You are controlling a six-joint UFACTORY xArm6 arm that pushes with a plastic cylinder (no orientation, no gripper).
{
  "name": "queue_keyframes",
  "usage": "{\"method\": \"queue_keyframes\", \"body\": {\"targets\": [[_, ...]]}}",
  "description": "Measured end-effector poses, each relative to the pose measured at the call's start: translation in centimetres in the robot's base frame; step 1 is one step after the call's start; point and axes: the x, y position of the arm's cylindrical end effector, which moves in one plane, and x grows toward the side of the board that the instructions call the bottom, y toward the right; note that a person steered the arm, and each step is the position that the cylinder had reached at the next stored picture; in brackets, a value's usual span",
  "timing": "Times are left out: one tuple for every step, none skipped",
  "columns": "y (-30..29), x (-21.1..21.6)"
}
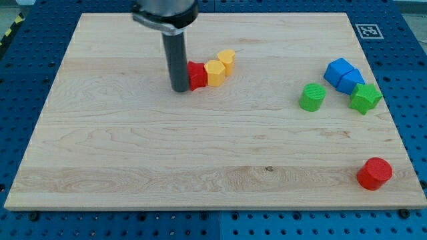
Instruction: Move the red circle into the red star
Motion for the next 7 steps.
{"method": "queue_keyframes", "body": {"targets": [[-1.3, 0.4], [-2.7, 3.4], [-1.2, 7.1], [3.7, 9.3], [10.6, 10.8], [18.0, 10.9], [26.0, 11.1]]}}
